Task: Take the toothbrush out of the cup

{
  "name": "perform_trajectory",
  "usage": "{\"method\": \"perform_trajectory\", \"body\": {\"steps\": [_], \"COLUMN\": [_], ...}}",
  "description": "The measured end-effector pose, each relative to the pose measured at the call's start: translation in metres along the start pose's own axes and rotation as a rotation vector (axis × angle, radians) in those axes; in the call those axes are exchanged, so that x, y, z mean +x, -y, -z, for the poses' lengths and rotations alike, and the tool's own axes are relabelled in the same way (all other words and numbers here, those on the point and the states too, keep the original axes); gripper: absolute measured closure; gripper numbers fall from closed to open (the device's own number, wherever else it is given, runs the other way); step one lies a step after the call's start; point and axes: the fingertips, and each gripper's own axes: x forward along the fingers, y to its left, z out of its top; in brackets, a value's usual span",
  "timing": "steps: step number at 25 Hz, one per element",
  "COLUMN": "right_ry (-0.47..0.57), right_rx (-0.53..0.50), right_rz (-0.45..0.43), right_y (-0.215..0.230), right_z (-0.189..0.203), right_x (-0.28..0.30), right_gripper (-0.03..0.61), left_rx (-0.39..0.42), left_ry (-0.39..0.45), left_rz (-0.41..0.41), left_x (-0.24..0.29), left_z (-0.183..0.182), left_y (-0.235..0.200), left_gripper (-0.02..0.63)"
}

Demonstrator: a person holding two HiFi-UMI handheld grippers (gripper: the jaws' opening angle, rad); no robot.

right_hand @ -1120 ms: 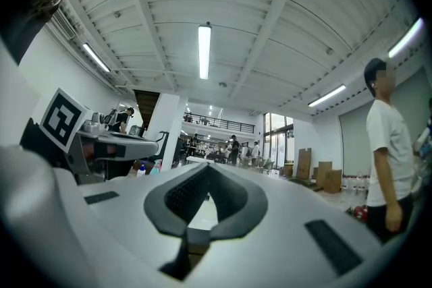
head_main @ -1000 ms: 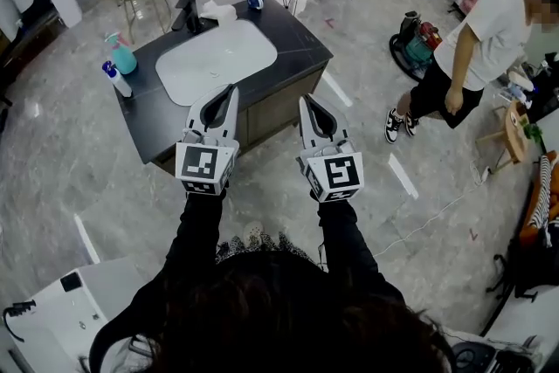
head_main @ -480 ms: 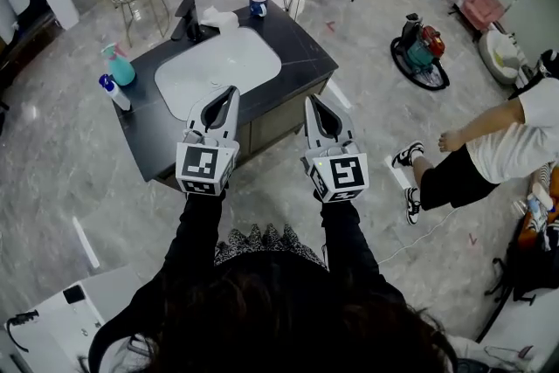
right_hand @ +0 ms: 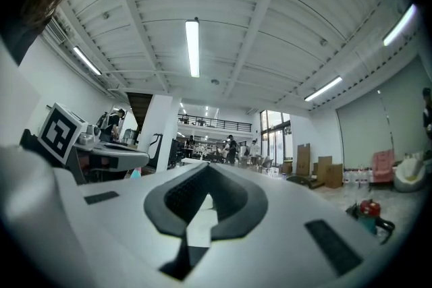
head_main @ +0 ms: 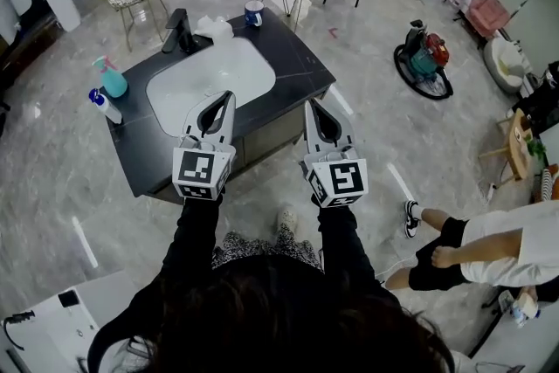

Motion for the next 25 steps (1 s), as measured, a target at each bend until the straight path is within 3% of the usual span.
{"method": "perform_trajectory", "body": {"steps": [15, 25], "right_ry": [0.053, 0.051], "right_rx": [0.002, 0.019], "right_rz": [-0.058, -0.112], "right_y": [0.13, 0.172], "right_z": [0.008, 0.026], "right_x": [0.064, 0.088], "right_gripper": [0.574, 0.574], "left_rx": [0.036, 0.047], "left_ry": [0.003, -0.019], "left_rz": [-0.068, -0.098], "left_x": [0.125, 0.174], "left_z": [-0.005, 0.004], "left_y": [0.028, 0.038], "left_gripper": [0.606, 0.606]}}
